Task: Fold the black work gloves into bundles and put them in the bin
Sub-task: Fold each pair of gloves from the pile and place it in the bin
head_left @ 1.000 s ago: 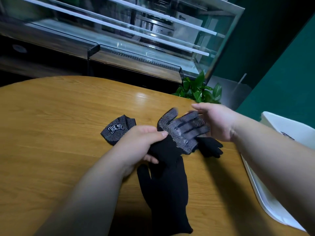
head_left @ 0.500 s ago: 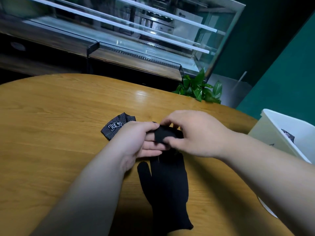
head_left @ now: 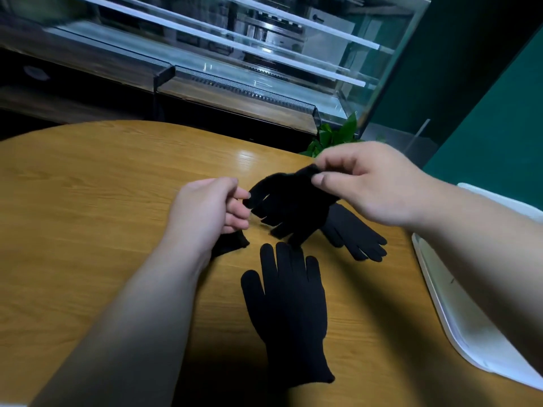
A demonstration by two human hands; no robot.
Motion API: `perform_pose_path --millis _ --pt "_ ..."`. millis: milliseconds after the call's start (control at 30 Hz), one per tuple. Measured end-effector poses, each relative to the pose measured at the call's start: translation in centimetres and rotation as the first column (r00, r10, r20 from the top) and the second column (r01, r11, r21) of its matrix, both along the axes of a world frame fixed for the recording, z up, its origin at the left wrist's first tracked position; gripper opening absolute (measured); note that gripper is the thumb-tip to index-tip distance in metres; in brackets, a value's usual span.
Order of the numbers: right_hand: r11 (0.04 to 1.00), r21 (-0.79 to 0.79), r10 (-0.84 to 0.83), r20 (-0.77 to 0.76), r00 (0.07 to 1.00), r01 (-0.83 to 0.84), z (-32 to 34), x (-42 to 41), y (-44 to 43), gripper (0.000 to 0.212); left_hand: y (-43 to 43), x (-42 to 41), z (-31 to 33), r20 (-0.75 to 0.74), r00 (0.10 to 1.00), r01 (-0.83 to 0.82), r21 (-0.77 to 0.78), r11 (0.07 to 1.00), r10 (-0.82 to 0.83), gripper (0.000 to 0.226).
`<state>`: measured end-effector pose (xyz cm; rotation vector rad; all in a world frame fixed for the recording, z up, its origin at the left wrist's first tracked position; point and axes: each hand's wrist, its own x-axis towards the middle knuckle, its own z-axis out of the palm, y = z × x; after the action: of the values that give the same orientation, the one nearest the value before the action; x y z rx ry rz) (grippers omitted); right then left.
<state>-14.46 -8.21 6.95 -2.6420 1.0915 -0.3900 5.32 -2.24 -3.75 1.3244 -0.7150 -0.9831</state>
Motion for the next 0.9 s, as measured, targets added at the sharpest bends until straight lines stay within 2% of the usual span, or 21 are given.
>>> perform_pose_path --millis 133,200,333,433,567,667,767,900 --pt "0.978 -0.097 0.148 -0.31 0.939 -0.186 -2.0 -1.0 3.6 0.029 1.2 -0.1 -0.4 0.055 0.996 -0.075 -0.035 0.997 0.077 0.03" --pt "0.958 -0.096 0.219 -0.368 0.904 -0.271 -3.8 -1.7 5.5 0.033 2.4 -0.3 -0.8 0.107 0.991 -0.081 -0.025 0.996 0.083 0.031" --pt "0.956 -0.051 0.248 -0.384 0.89 -0.288 -8.0 -3.4 8.6 0.029 5.3 -1.2 -2.3 0.236 0.97 -0.073 0.033 0.997 0.064 0.034" --pt "0.967 -0.069 0.213 -0.32 0.923 -0.247 -10.7 -4.4 10.2 0.022 7.5 -1.9 -3.6 0.403 0.915 -0.026 0.084 0.996 -0.01 0.035" --pt "0.985 -0.073 0.135 -0.215 0.967 -0.154 -13.5 -5.5 12.0 0.025 10.2 -3.1 -4.7 0.482 0.871 0.04 0.114 0.993 -0.091 0.025" --pt "0.993 -0.07 0.092 -0.073 0.993 -0.097 -15.0 -5.9 13.3 0.018 11.3 -3.9 -5.2 0.581 0.803 0.06 0.146 0.987 -0.135 0.021" --pt "1.0 -0.011 0.015 0.064 0.998 -0.015 -15.6 -6.1 13.8 0.02 11.8 -4.5 -5.6 0.677 0.713 0.097 0.163 0.982 -0.183 0.013" --pt "0.997 0.007 -0.08 0.188 0.979 0.08 -13.9 -5.7 12.4 0.015 11.5 -4.8 -5.9 0.674 0.723 0.107 0.105 0.989 -0.15 0.018"
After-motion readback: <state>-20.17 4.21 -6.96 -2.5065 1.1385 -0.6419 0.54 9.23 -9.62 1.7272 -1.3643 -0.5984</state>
